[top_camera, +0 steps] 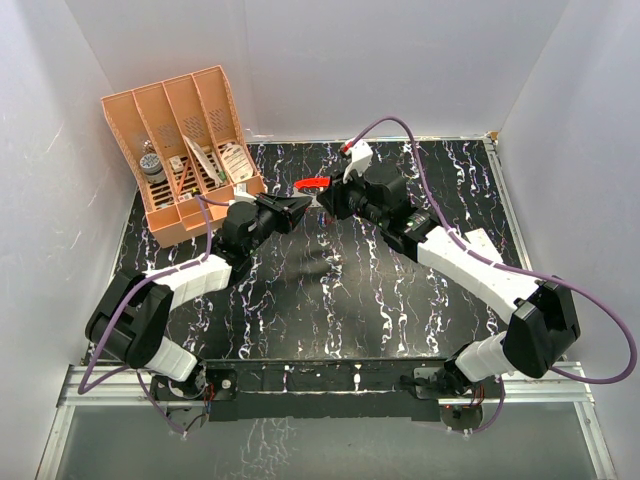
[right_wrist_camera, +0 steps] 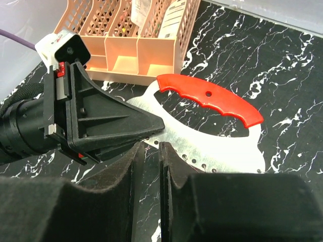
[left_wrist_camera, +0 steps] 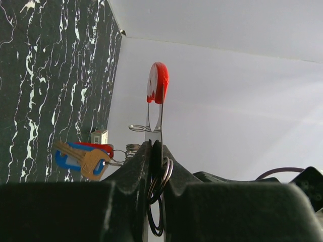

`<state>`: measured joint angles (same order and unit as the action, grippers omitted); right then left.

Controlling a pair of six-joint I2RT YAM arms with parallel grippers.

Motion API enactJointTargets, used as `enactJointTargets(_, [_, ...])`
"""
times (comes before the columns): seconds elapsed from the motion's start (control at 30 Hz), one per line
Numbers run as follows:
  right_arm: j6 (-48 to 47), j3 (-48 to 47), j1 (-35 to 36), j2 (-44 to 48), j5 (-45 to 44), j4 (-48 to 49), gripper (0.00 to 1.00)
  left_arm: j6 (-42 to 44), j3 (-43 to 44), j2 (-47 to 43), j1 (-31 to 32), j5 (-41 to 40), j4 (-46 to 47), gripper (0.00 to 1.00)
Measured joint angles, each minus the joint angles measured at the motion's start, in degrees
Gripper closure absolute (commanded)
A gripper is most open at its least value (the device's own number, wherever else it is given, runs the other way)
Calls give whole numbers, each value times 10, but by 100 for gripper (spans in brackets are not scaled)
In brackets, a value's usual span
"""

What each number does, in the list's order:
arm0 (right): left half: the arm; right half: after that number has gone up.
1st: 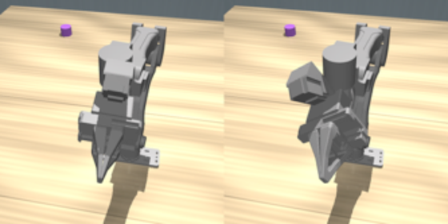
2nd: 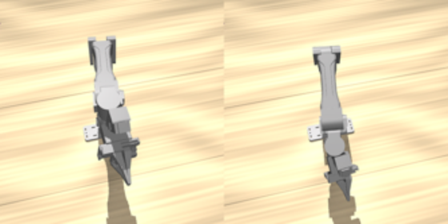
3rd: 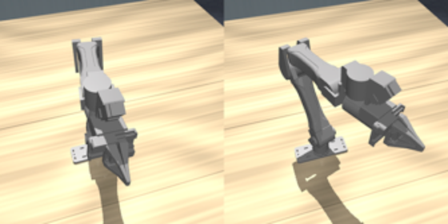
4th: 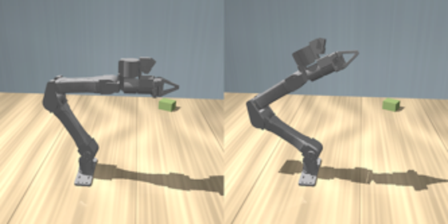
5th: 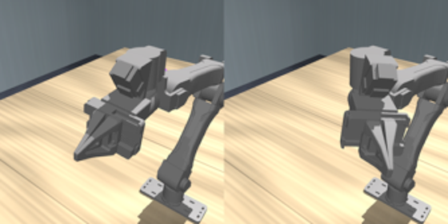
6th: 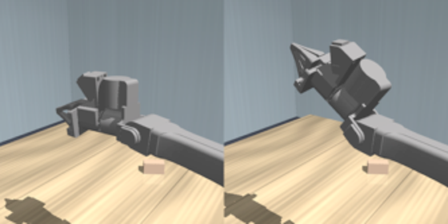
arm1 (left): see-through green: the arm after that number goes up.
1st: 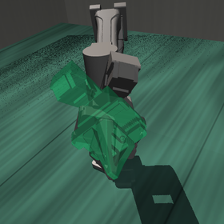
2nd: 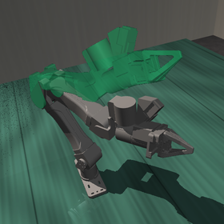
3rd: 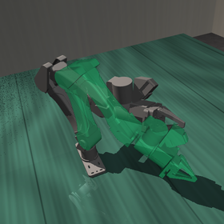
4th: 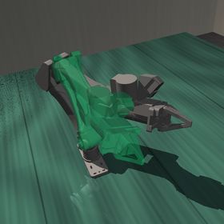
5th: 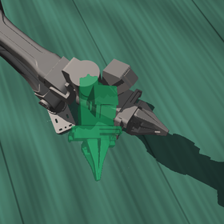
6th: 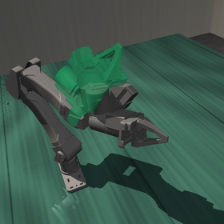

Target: Put the keys on the keyring

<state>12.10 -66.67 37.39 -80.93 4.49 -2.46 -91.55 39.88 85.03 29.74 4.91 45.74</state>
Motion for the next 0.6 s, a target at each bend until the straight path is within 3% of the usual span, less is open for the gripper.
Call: enactJointTargets(0.6, [31,10,0,-5,13,-26,81,-17,0,-3,0,-4,0,100])
